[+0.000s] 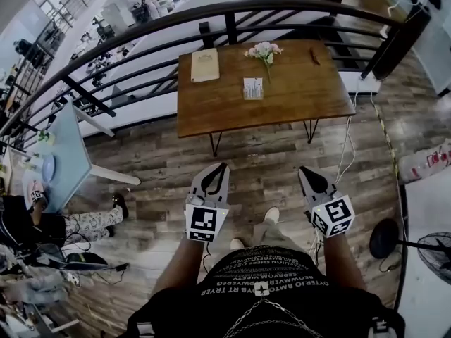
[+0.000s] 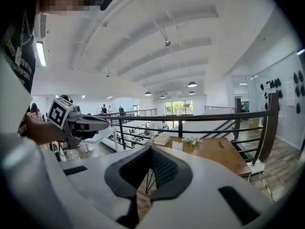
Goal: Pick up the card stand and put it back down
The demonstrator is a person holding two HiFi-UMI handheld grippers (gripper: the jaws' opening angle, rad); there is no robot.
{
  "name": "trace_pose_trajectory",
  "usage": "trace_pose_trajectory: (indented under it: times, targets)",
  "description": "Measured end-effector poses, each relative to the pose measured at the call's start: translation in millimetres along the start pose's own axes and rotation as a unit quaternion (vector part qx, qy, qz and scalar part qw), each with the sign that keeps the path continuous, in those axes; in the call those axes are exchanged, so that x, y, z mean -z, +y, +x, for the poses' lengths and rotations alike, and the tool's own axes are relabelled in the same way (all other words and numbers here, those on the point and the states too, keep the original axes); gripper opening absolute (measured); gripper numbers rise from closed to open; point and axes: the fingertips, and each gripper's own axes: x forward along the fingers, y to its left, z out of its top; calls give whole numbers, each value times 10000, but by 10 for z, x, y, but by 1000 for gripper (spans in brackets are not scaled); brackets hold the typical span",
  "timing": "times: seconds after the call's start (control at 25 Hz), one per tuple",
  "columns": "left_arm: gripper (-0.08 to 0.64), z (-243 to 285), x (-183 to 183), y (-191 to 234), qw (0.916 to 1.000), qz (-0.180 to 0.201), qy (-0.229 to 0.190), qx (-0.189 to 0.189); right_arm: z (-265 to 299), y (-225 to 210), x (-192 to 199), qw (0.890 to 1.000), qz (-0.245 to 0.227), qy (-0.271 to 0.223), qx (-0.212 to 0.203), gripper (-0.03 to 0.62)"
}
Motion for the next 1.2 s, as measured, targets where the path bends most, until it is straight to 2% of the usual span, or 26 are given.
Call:
trace_pose_trajectory:
  times: [0.16,0.32,0.8,1.04,1.2]
  targets:
    - [34,221,-103,-22,10000,1,-28,-2,95,-213,-41,10000,3,-38,-35,14]
    - [34,420,-182,26,9998,48,-8,-195,161,-390,-96,9999,-113,-44,-101,14]
    - [34,924,-546,28,9989,2,-190,-437,419,-910,-393,9987,-206,-146,-432,14]
    - [34,1051,-652,-34,9984,36,-212,-520,477,-1093,-423,9978,-225,-148,-604,14]
    - [34,1048,-635,2,9972,39,-134,-734,484,-1150,-391,9975,-150,-131,-684,14]
